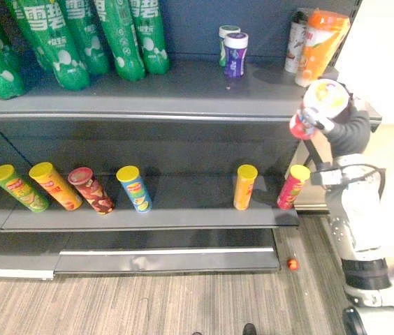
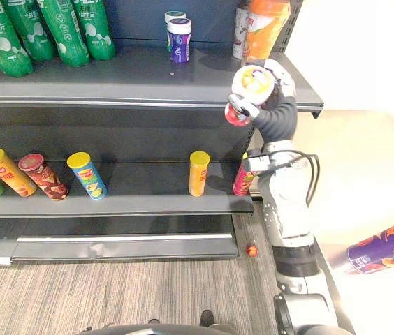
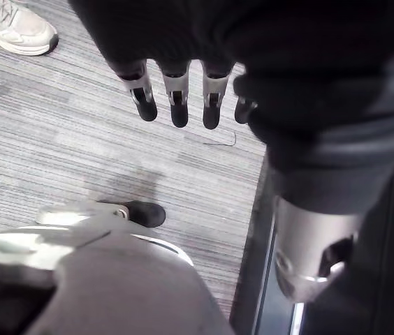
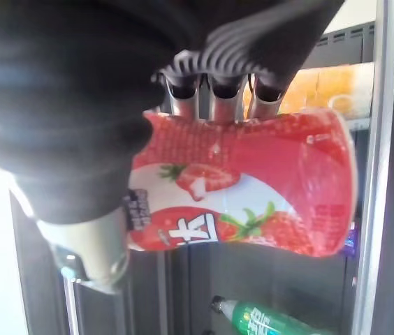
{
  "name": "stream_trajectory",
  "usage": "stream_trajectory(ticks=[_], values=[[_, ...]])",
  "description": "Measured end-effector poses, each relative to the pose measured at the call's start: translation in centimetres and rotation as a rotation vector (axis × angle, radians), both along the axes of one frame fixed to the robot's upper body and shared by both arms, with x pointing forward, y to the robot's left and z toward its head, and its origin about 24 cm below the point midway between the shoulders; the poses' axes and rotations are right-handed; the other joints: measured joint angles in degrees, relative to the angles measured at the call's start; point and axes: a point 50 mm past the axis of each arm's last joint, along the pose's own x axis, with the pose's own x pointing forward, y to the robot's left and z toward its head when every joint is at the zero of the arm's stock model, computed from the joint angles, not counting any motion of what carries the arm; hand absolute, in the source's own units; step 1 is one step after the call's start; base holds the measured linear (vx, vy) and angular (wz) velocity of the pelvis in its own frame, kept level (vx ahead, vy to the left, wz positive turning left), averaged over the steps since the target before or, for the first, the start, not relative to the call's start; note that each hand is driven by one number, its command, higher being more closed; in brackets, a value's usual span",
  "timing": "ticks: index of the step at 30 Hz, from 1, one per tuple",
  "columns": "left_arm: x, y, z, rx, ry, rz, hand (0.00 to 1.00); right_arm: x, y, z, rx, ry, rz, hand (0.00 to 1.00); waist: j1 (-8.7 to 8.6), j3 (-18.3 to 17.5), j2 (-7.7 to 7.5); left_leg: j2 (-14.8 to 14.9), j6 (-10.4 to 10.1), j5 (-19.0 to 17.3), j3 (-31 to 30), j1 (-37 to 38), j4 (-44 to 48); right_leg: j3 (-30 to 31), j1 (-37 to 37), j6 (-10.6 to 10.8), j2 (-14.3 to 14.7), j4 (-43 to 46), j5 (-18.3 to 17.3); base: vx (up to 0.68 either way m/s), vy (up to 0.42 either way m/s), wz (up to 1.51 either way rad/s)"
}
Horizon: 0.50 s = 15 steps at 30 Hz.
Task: Put the gum and the chips on the shelf.
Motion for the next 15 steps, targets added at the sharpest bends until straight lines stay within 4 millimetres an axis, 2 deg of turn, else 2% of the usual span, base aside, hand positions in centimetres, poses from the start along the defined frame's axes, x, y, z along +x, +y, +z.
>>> stream_trajectory(ticks=[7,11,15], values=[[0.0,0.0,0.0,-0.003,0.011,-0.008,0.0,3.6,0.7,3.1,-0.084,0.032,0.032,1.0,0.09,0.0,-0.09,0.3,-0.2,0.2,0.1,0.0,0.0,0.0,0.0,0.0,0.3,0.0,0.0,0.0,-0.001,-0.01],[0.3,0.0,0.0,-0.007,0.008,-0.017,0.0,5.7,1.3,5.0,-0.129,0.072,0.041,1.0,1.07,0.0,-0.12,0.5,-0.3,0.3,0.1,-0.1,0.0,0.1,0.0,-0.4,0.6,-0.5,0.4,0.0,-0.002,-0.01],[0.5,-0.1,0.0,-0.01,0.003,-0.028,0.0,7.2,2.6,5.8,-0.17,0.128,0.052,1.0,1.38,0.0,-0.15,0.6,-0.4,0.5,0.0,-0.4,0.0,0.0,-0.1,-0.4,0.7,-0.6,0.5,0.0,-0.001,0.01]])
